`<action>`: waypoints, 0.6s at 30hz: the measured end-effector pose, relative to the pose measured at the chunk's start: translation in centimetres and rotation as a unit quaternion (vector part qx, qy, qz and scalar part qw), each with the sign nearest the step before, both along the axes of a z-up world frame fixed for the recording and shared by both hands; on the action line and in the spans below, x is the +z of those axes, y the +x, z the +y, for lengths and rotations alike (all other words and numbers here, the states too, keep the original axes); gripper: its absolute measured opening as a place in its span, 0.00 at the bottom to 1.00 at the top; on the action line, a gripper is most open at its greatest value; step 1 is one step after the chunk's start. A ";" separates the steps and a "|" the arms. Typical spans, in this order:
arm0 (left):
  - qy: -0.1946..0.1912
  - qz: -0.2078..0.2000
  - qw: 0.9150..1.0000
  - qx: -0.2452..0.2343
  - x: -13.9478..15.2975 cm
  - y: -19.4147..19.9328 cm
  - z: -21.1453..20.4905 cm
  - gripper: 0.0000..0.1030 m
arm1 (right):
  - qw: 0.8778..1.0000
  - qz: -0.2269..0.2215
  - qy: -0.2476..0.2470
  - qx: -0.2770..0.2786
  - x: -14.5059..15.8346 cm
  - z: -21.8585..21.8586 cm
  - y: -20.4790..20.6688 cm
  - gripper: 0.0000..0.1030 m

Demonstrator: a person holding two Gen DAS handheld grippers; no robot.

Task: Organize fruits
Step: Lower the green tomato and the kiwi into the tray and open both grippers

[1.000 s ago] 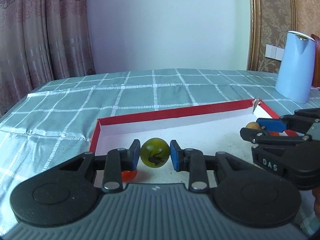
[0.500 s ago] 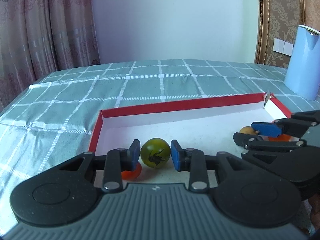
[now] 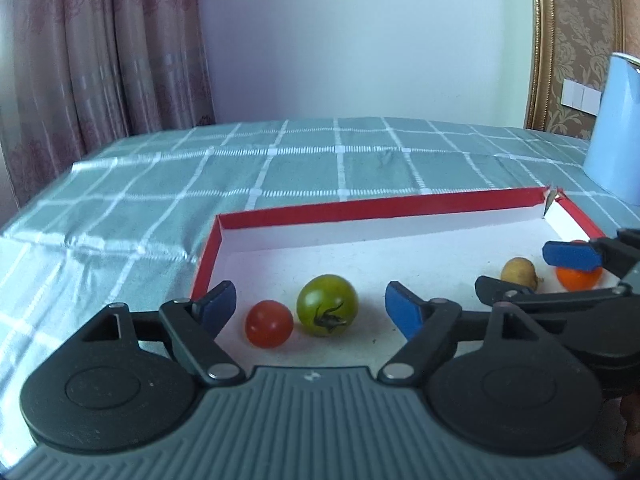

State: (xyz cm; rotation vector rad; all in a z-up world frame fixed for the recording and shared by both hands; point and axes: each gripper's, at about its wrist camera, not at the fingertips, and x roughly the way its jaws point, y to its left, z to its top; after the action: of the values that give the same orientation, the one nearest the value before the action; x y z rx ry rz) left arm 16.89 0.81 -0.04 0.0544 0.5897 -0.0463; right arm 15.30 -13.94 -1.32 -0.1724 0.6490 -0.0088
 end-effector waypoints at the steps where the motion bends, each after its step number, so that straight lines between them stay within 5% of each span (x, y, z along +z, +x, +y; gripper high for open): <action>1: -0.001 0.001 1.000 0.003 0.0 0.0 0.1 0.82 | 1.000 0.000 0.002 -0.001 0.0 0.0 0.0 0.62; 8: -0.007 -0.012 1.000 0.015 0.2 -0.3 0.6 0.91 | 1.000 -0.003 0.024 -0.003 0.2 -0.5 -0.6 0.65; 18: -0.020 -0.033 0.999 0.008 0.8 -1.4 0.9 0.99 | 0.999 -0.046 0.010 0.002 1.1 0.2 -3.2 0.84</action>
State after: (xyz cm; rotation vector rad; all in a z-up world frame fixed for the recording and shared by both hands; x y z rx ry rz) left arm 15.47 1.70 0.73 0.0124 0.5224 -0.0397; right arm 12.05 -13.77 -0.26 -0.1538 0.5560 -0.0056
